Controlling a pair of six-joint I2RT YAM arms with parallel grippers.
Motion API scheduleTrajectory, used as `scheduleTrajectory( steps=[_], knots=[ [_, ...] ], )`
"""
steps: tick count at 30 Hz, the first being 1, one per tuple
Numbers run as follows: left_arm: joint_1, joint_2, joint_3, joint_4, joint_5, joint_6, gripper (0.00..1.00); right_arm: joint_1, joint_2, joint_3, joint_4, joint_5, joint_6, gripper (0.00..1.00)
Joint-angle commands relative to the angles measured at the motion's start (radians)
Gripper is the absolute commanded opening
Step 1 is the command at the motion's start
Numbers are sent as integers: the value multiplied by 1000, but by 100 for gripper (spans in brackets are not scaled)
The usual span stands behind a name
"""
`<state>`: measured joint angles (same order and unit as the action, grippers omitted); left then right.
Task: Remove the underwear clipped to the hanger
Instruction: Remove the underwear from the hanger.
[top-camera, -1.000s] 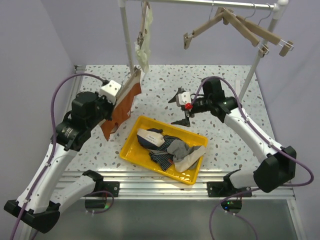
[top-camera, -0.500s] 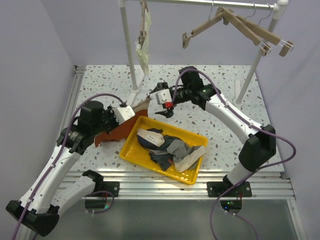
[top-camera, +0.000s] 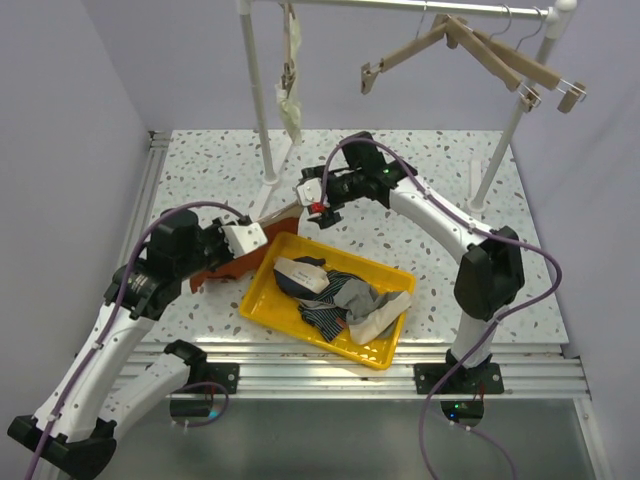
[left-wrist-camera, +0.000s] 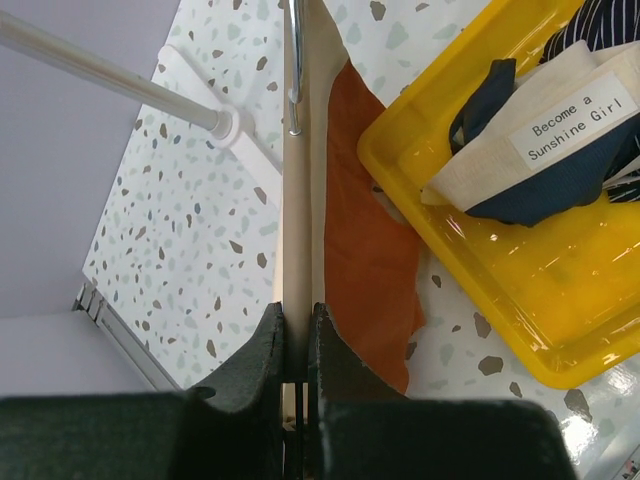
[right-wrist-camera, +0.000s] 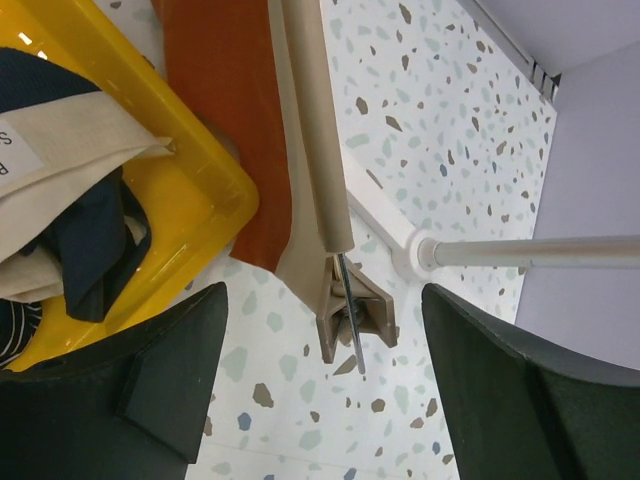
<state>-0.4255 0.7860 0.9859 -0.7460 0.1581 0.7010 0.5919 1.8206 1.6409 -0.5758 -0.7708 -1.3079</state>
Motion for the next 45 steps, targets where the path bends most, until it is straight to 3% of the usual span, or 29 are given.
scheduleTrajectory(
  steps=[1,5,8,12,21,23,24,26,27,28,29,33,37,45],
  knots=[
    [5,-17,13,22,27,25,0,5,12,56,-21,22,-34,81],
    [7,-21,5,19,31,26,0,5,25,72,-19,18,-25,74],
    [5,-19,7,17,26,29,0,5,31,88,-22,13,-22,63],
    [5,-13,10,16,12,38,0,6,45,109,-55,13,-51,39],
    [5,-5,14,25,-8,41,0,6,54,131,-137,19,-128,0],
    [5,-5,13,28,-9,41,0,5,49,123,-130,16,-120,0],
    [5,-5,13,30,-12,38,0,5,48,119,-121,18,-111,10],
    [5,-5,11,34,-12,37,0,3,31,100,-53,16,-29,38],
    [5,-7,11,37,-11,34,0,5,28,100,-39,1,-5,76],
    [5,-8,10,42,-11,32,0,3,19,105,-39,-18,25,91],
    [5,-10,4,45,-8,32,0,0,14,108,-39,-39,42,99],
    [5,-8,-10,66,18,25,0,5,-17,106,-23,-178,155,99],
    [5,1,-10,97,52,14,0,23,-18,93,51,-203,309,96],
    [5,13,-1,131,104,-3,0,51,38,132,-7,-177,325,76]
  ],
)
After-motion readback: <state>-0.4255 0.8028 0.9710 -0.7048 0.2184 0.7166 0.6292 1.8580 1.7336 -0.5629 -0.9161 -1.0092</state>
